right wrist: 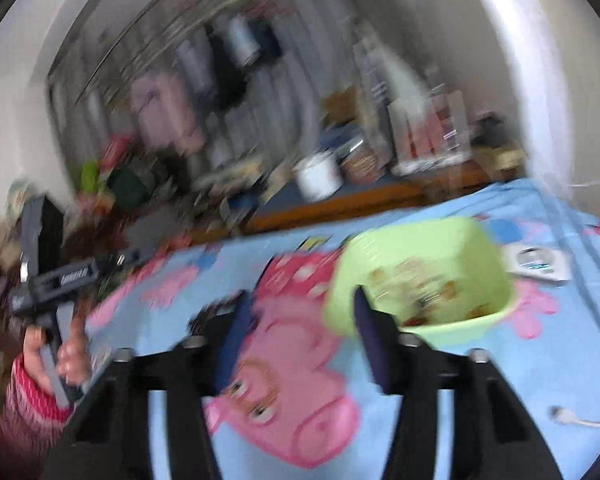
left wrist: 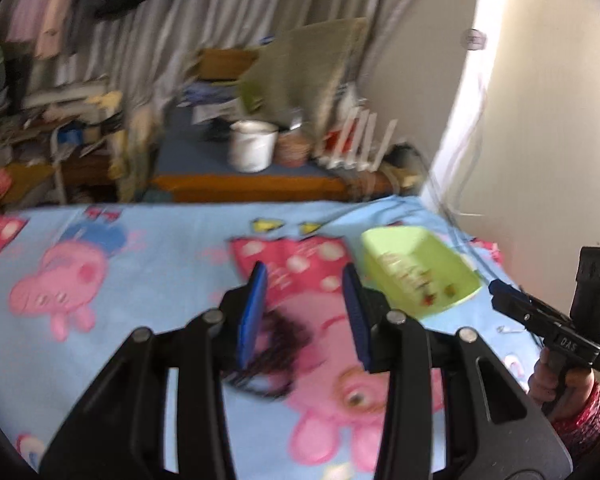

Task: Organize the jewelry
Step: 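Grasp the dark purple bead strand with the right gripper and lift it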

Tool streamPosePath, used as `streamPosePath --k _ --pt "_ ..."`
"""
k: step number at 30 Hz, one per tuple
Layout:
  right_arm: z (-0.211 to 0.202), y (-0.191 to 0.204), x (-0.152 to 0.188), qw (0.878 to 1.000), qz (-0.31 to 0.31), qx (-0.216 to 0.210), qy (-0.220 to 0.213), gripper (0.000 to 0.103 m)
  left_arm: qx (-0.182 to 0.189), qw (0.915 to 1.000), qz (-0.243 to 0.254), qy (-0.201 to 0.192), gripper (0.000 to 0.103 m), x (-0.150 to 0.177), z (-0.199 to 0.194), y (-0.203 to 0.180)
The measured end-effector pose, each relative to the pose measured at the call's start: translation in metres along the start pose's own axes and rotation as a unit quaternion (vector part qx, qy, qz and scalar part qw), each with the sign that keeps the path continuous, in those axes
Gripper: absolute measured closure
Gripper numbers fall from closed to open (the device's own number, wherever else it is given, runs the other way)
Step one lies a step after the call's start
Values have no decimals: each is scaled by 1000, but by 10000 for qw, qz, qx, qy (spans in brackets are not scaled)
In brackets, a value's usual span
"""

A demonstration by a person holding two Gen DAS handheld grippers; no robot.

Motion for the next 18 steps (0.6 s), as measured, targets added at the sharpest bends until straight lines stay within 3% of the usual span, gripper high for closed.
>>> streamPosePath --k 6,13,16,18 --pt "64 27 14 9933 -293 -81 1117 103 25 9990 -302 333 66 38 13 30" --pt "156 57 13 9778 -746 428 1910 103 216 9930 -713 916 66 61 62 45" --pt "188 57 14 9692 -793 463 2286 103 -7 9922 -436 1169 66 68 77 40" --pt "196 61 21 9630 -1050 492 2433 103 -130 9905 -560 1248 70 70 81 47"
Point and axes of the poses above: each gripper's, at about its wrist camera, not at the fingertips, and z roughly the way its jaws point, y to its left, x to its underside, the point moved 1 cm from there along z, roughly the way its jaws point, and after that the axes turned 9 degrees about z, right-handed, at the moved point
